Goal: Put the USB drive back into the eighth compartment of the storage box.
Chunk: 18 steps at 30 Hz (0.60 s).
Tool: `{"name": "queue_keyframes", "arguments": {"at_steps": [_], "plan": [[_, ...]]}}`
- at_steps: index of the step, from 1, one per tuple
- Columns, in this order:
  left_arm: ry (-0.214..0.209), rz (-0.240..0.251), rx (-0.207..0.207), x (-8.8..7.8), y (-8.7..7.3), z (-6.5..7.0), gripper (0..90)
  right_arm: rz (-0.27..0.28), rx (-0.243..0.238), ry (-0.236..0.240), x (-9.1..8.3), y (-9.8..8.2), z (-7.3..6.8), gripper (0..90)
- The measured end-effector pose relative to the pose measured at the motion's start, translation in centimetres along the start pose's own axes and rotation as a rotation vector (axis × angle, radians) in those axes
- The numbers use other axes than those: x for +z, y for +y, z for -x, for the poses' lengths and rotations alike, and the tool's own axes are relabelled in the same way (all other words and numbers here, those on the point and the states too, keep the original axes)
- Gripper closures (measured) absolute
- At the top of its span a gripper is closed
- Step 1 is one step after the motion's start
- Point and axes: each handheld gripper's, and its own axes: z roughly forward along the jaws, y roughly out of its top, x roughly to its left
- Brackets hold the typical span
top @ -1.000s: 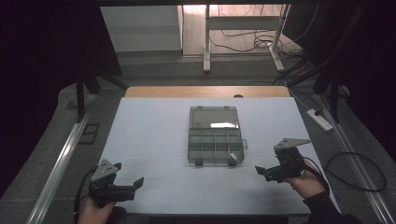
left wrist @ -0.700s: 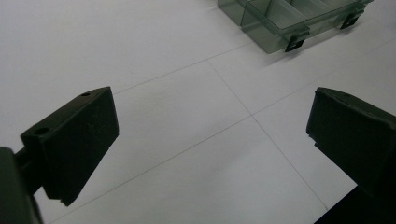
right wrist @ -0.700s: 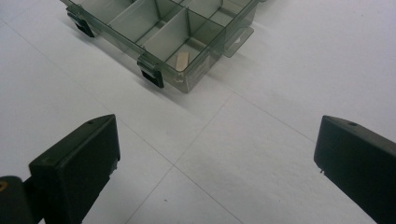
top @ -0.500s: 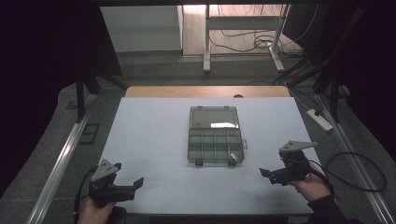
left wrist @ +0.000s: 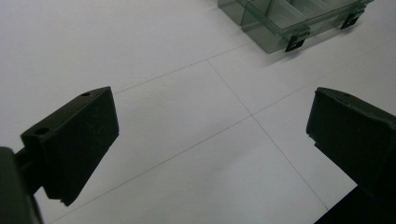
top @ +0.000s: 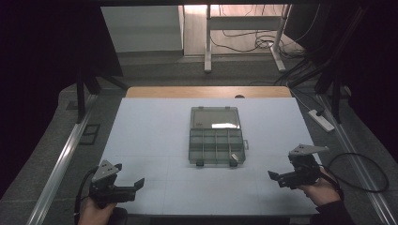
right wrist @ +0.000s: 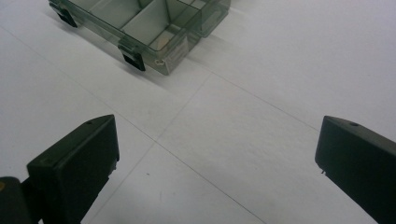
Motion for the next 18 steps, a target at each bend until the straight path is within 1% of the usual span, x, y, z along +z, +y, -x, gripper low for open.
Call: {"name": "queue_keyframes", "arguments": {"at_steps": [8,18], "plan": [[0.001,-0.001,-0.001,0.0,0.0,0.0,2.4,0.003,0.014,-0.022,-0.7,-0.7,0.4,0.0],[0.001,-0.001,-0.003,0.0,0.0,0.0,2.4,0.005,0.034,-0.045,-1.5,-1.6,0.6,0.0]]}}
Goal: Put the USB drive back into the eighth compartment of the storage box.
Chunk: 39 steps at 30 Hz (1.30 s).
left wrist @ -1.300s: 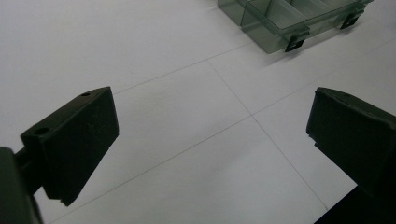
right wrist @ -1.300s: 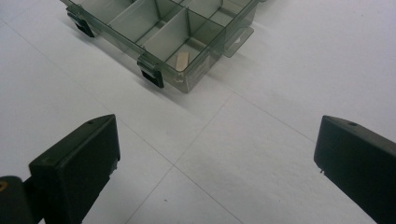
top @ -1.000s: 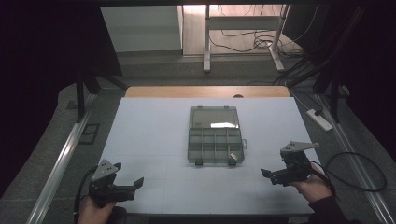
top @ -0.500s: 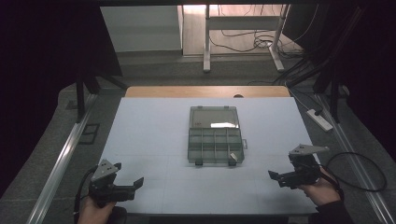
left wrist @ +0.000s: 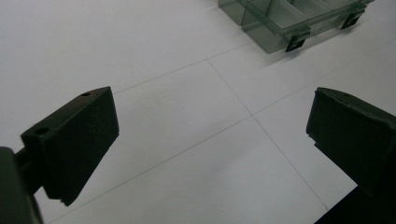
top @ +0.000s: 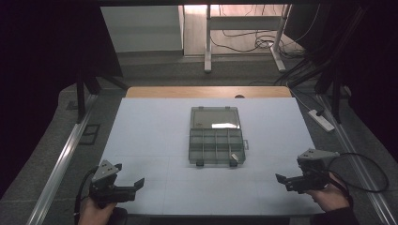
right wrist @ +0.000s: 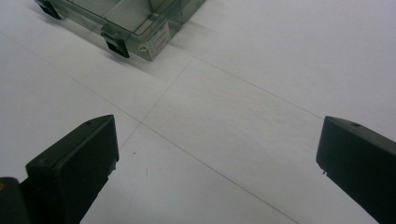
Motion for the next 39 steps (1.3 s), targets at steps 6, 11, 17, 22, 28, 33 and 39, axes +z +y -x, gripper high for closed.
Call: {"name": "queue_keyframes", "arguments": {"at_steps": [6,11,17,22,28,33,39], "plan": [[0.001,-0.001,0.0,0.0,0.0,0.0,2.5,-0.004,0.015,-0.017,-0.5,-0.6,0.0,0.0],[0.002,-0.001,0.0,0.0,0.0,0.0,2.5,-0.003,0.024,-0.031,-0.8,-1.0,0.1,0.0],[0.002,-0.001,0.0,0.0,0.0,0.0,2.5,-0.001,0.03,-0.047,-1.3,-1.4,0.0,0.0],[0.002,-0.002,0.0,0.0,0.0,0.0,2.5,0.0,0.034,-0.058,-1.6,-1.7,0.0,0.0],[0.003,-0.002,0.001,0.0,0.0,0.0,2.6,-0.001,0.039,-0.073,-2.0,-2.2,0.0,0.0],[0.003,-0.003,0.002,0.0,0.0,0.0,2.6,-0.014,0.044,-0.086,-2.1,-2.7,-0.1,0.0],[0.003,-0.001,0.001,0.0,0.0,0.0,2.6,-0.019,0.035,-0.097,-2.2,-2.7,-0.2,0.0]]}}
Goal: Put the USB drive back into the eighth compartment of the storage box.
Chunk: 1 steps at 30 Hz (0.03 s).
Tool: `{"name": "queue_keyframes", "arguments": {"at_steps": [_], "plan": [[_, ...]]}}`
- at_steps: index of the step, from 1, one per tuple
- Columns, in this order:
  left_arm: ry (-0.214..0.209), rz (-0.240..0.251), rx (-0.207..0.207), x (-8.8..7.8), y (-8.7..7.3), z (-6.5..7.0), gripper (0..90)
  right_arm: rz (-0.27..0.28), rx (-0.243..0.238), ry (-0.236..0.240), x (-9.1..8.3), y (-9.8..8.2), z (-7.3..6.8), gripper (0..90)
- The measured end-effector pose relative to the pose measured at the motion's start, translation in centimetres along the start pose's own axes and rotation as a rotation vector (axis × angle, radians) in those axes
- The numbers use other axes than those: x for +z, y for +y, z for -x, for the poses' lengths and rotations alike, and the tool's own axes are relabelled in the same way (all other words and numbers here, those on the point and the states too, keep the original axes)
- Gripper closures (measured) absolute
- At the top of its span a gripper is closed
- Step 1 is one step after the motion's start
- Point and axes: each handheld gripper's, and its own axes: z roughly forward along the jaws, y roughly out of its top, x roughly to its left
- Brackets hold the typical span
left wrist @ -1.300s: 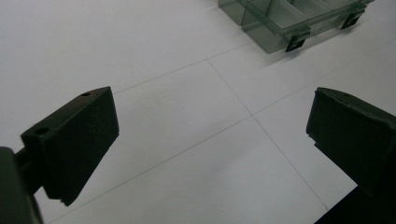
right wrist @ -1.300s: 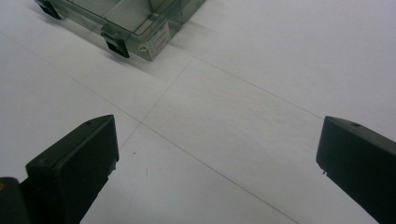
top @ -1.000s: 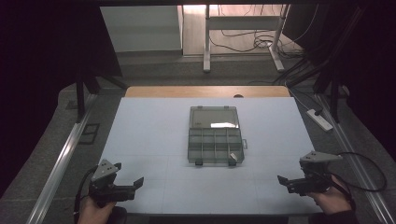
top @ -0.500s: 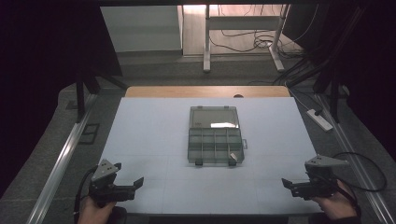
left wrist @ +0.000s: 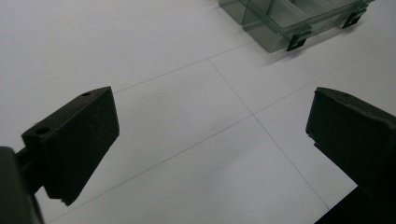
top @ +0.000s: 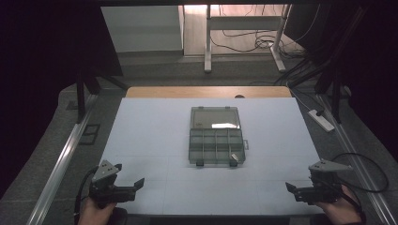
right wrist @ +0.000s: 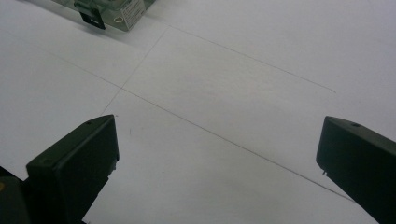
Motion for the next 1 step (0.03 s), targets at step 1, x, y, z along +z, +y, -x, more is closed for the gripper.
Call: {"name": "queue_keyframes", "arguments": {"at_steps": [1], "plan": [[0.0,0.0,0.0,0.01,0.02,0.02,2.6,-0.005,-0.004,-0.002,0.06,0.0,-0.02,0.0]]}}
